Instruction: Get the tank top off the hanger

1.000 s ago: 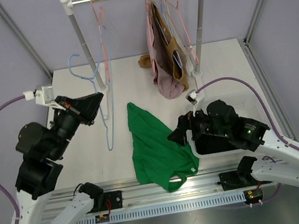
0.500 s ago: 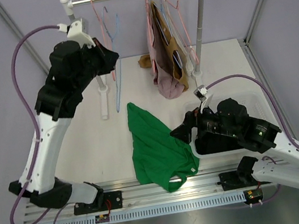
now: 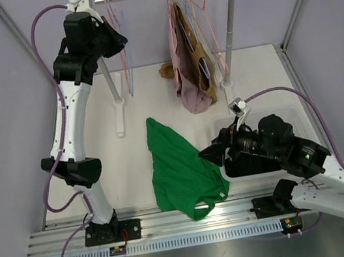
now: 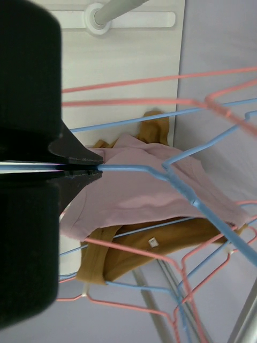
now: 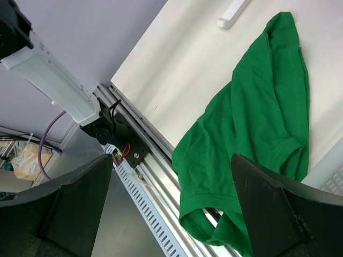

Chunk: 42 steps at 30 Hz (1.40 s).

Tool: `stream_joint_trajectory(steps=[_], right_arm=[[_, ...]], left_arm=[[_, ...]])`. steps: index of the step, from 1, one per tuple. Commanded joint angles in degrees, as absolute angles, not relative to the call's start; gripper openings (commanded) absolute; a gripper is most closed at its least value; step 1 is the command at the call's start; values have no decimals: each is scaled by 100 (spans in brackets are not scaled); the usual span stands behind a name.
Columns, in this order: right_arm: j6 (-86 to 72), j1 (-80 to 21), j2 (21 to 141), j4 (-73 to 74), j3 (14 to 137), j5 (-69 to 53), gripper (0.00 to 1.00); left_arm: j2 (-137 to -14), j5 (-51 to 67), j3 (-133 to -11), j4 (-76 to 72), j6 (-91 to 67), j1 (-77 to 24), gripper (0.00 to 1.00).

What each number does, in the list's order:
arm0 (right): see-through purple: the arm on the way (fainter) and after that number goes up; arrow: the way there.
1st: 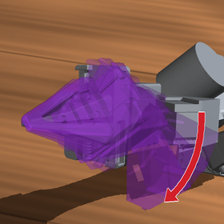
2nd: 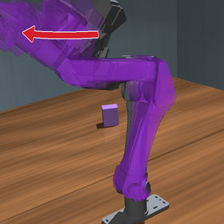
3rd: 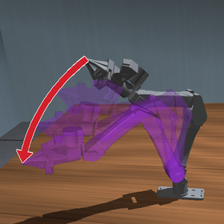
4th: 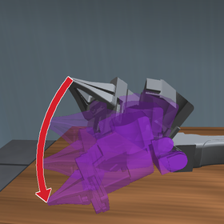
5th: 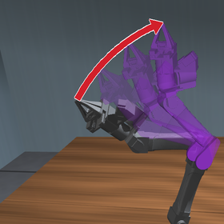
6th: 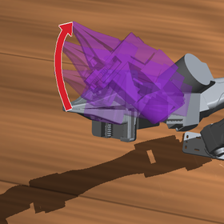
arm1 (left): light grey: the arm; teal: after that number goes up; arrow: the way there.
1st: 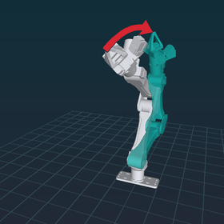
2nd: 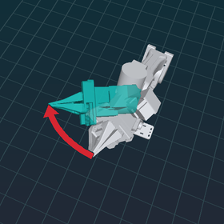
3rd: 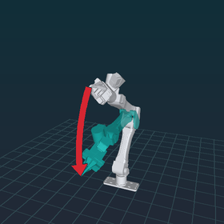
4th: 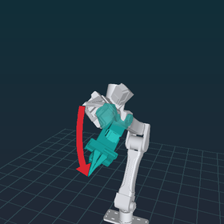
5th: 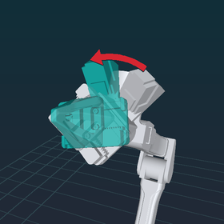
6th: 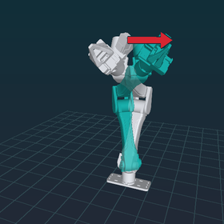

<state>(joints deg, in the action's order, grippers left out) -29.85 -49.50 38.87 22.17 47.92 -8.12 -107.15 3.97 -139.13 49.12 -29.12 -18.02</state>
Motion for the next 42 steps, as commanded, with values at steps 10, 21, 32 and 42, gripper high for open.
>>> stream_joint_trajectory(steps=[10,21,32,42], right_arm=[[-3094,-4948,3937,1995,4588,-1046,100],[-3059,-4939,4016,1864,4597,-1081,99],[-2918,-4939,4271,1688,4833,-950,99],[-2707,-4939,5386,1512,5343,-616,100]], left_arm=[[-11452,1292,-14660,3832,-3199,-1389,0],[-10899,1389,-13904,3937,-3120,-1485,13],[-9924,1819,-13756,3929,-3103,-1477,75],[-8018,1433,-11923,3990,-2690,-1477,99]])
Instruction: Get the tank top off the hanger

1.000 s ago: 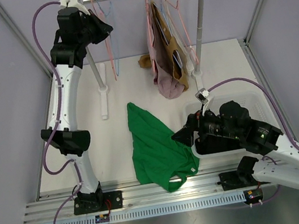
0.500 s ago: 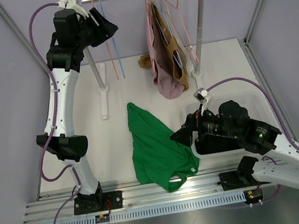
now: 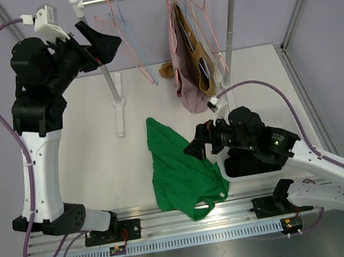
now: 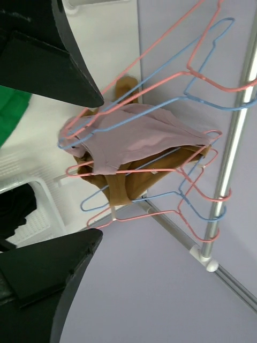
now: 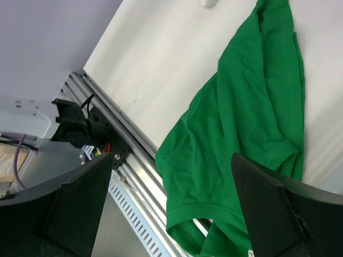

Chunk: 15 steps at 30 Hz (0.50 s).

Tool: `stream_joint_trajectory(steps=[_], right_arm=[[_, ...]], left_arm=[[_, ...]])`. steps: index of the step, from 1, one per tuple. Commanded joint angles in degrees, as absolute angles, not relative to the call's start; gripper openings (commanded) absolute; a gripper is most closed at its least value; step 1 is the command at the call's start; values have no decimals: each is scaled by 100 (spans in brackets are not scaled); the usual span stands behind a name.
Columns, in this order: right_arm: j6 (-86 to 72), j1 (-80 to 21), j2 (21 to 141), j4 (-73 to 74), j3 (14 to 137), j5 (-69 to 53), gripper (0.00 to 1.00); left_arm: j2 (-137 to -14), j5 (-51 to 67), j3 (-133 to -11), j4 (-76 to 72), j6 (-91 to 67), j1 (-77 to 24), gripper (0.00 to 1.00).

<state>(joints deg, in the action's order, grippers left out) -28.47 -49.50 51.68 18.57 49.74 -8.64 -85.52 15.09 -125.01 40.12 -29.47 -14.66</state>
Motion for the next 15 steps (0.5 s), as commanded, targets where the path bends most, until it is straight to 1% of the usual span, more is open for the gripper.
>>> stream_joint_trajectory(steps=[1,2,3,4,5,6,7,8,9,10,12,13,15], right_arm=[[-2655,-4939,5710,1547,5413,-554,99],[-2585,-4948,5896,1608,5588,-458,100],[-2567,-4940,6098,1826,5694,-231,99],[-2549,-4957,6465,1924,5861,-124,99],[-2584,-4974,6660,2003,5941,-36,100],[-2593,-5009,6836,2161,6020,261,100],[-2575,-5192,7195,2240,6186,351,99],[-2532,-5316,7381,2241,6274,456,100],[-2479,-5491,7757,2320,6380,796,99],[-2435,-5641,7961,2381,6598,1000,99],[-2303,-5975,8365,2652,6837,1326,100],[-2311,-6037,8724,2733,6986,1388,99],[-2285,-6213,8972,2699,6979,1398,100]], left_arm=[[-7781,1380,-11631,3912,-2646,-1485,99],[-7213,1310,-11263,3894,-2524,-1494,99],[-6937,1049,-10650,3902,-2462,-1503,99],[-6308,889,-10252,3920,-2383,-1520,99],[-6032,740,-9909,3903,-2330,-1521,99],[-5707,408,-9601,3937,-2320,-1521,99],[-5182,91,-8936,4059,-2320,-1529,99],[-5177,88,-8634,4104,-2338,-1529,99],[-4637,1,-8283,4122,-2329,-1529,99],[-4414,-209,-7740,4157,-2329,-1529,99],[-3879,-447,-7201,4184,-2286,-1529,99],[-3719,-466,-6659,4036,-2233,-1529,99],[-3525,-510,-6295,3982,-2119,-1529,99]])
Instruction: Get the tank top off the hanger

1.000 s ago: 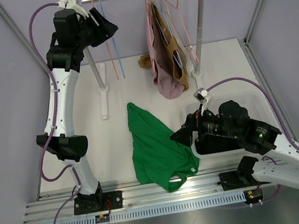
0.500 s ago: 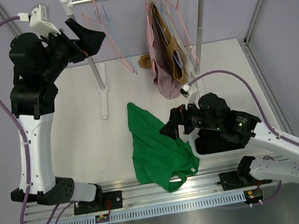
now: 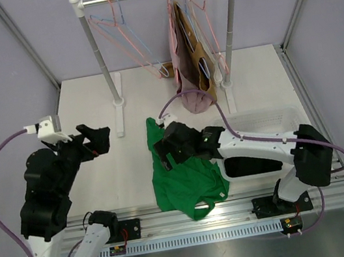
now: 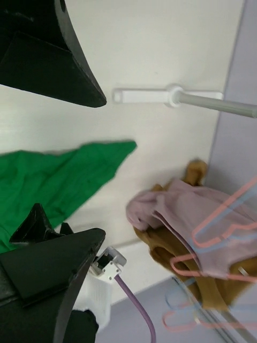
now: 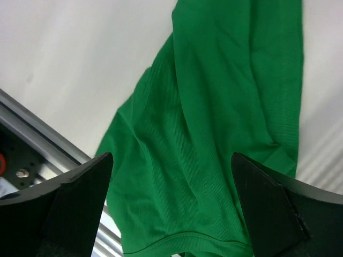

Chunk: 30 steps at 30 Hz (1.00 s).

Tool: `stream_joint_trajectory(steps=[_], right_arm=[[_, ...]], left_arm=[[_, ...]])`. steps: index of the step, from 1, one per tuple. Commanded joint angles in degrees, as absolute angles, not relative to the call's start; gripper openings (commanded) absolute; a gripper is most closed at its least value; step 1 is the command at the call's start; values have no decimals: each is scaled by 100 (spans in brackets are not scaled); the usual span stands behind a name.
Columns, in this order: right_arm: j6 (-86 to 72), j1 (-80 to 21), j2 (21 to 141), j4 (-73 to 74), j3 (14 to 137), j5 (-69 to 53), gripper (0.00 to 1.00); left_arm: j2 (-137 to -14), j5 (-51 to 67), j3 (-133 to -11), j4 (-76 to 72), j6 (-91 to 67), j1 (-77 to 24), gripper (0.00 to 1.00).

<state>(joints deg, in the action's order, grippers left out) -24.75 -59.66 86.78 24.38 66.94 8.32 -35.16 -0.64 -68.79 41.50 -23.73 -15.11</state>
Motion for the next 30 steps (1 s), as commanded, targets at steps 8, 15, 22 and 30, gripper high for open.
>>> stream_joint_trajectory(steps=[8,15,22,30], right_arm=[[-2391,-6363,10194,2628,6803,1230,100],[-2092,-6495,10610,2918,7163,1416,52],[-1987,-6495,9538,2935,7268,1695,0],[-1644,-6495,7755,3576,7707,2662,0]], left_arm=[[-2856,-1107,-4817,3647,-1705,-1529,99],[-2909,-1309,-4852,3770,-1775,-1521,99],[-2786,-1336,-4834,3779,-1837,-1529,99],[-2575,-1432,-4816,3753,-1846,-1521,99]])
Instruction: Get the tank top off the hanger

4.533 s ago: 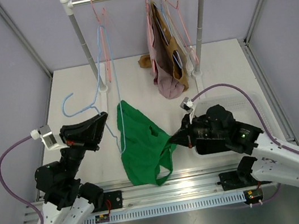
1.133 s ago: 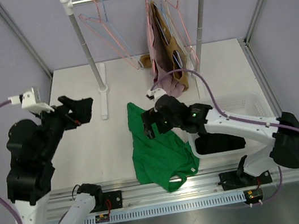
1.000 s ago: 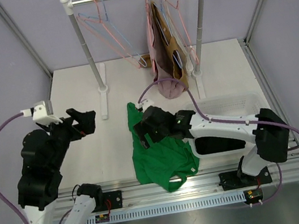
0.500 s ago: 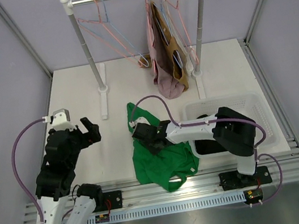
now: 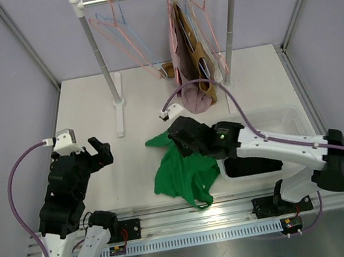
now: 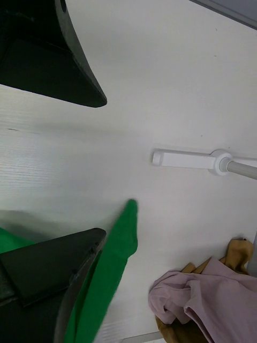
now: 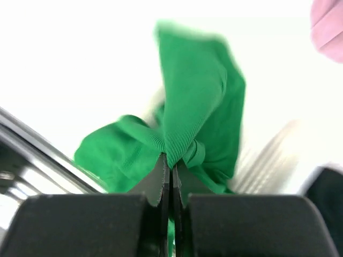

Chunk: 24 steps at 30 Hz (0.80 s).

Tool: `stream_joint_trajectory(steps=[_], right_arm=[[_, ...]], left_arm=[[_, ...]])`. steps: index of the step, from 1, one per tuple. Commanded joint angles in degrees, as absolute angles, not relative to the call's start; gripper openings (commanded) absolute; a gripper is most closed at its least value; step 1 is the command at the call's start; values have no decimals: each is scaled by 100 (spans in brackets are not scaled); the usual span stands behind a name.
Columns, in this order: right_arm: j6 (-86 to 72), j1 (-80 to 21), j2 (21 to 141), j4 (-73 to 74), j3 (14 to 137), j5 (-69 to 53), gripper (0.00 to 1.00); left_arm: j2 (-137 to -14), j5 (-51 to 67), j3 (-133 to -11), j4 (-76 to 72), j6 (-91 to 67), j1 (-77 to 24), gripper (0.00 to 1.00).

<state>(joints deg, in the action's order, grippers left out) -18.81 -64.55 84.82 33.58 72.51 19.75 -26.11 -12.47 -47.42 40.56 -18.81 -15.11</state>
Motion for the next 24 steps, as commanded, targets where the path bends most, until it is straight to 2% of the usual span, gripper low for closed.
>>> stream_joint_trajectory(steps=[1,6,8,12,14,18,24], right_arm=[[-1609,-6495,7613,3638,7891,2715,0],[-1161,-6495,6892,3945,8655,3285,0],[-977,-6495,6856,4304,9323,3462,0],[-704,-6486,6741,4824,10359,4427,0],[-703,-6486,6689,5218,10503,5024,0],[-1106,-6486,6163,5607,10013,6458,0],[-2889,-6495,5450,6573,8591,6768,0]], left_arm=[[-2575,-1450,-4816,3770,-1846,-1521,99],[-2575,-1459,-4825,3771,-1837,-1521,99],[-2584,-1459,-4825,3779,-1837,-1512,99],[-2575,-1441,-4825,3779,-1828,-1512,99],[-2558,-1433,-4825,3779,-1828,-1503,99],[-2514,-1415,-4825,3762,-1828,-1477,99],[-2487,-1292,-4816,3727,-1802,-1406,99]])
